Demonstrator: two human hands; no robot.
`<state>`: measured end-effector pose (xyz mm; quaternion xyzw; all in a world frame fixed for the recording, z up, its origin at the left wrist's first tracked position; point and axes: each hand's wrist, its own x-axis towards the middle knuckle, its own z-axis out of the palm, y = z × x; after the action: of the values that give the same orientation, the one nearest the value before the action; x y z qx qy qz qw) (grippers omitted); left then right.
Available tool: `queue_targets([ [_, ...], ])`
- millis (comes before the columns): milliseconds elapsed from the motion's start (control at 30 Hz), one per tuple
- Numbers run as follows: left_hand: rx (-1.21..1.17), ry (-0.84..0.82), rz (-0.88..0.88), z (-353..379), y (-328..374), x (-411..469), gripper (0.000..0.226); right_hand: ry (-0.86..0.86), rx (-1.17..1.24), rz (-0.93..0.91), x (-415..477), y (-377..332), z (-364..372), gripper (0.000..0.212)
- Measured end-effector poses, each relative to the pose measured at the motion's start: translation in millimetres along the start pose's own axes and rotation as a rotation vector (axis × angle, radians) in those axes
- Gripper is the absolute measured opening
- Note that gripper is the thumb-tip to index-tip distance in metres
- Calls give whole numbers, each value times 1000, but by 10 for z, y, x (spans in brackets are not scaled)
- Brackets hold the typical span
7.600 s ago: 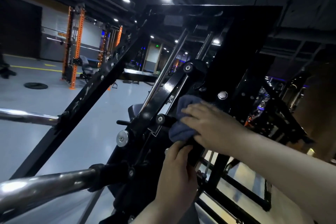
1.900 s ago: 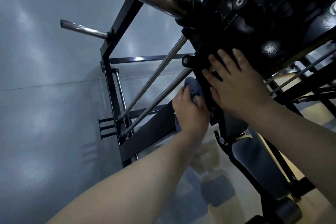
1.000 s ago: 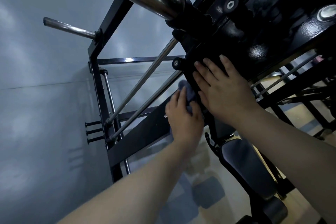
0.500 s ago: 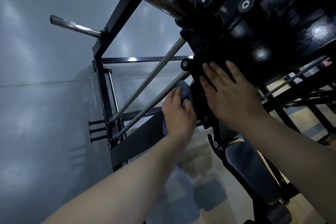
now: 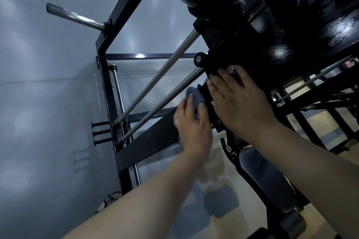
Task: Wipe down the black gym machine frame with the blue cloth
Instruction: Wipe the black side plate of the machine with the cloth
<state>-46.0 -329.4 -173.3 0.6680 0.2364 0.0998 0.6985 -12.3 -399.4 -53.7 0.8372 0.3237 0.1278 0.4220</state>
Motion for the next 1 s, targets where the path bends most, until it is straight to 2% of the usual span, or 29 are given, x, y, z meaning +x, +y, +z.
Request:
queue_targets([
  [100, 27, -43, 222, 4, 16, -153, 62, -12, -29, -35, -1, -1, -33, 60],
  [200, 57, -73, 326, -91, -227, -47, 56, -17, -8, -22, 4, -8, -17, 60],
  [267, 52, -41, 233, -152, -435, 13, 60, -12, 22, 1, 19, -32, 3, 56],
  [333, 28, 60, 6, -218, -633, 143, 63, -15, 37, 12, 33, -49, 21, 55],
  [400, -10, 116, -200, -261, -723, 231, 51, -42, 21, 19, 37, -70, 16, 55],
  [433, -11, 113, -236, -248, -699, 224, 48, -56, 17, 30, 39, -83, 16, 54],
  [500, 44, 77, -159, -183, -487, 112, 47, -71, 23, 51, 33, -106, 25, 56],
  [633, 80, -65, 195, -96, -151, -112, 48, -87, 20, 53, 48, -145, 8, 66],
  [733, 66, -64, 255, -188, -334, -8, 52, -93, 28, 50, 45, -197, 17, 61],
  [800, 77, -2, 150, -260, -597, 104, 54, -67, 11, 33, 51, -232, 66, 63],
  [867, 45, 68, -64, -356, -859, 239, 56, -78, 99, -22, 48, -332, 109, 76],
  [933, 9, 97, -236, -401, -976, 315, 50, -70, 21, -50, 22, -483, 186, 75],
  [1000, 33, 86, -226, -377, -892, 276, 46, -96, 24, -59, 23, -553, 245, 76],
])
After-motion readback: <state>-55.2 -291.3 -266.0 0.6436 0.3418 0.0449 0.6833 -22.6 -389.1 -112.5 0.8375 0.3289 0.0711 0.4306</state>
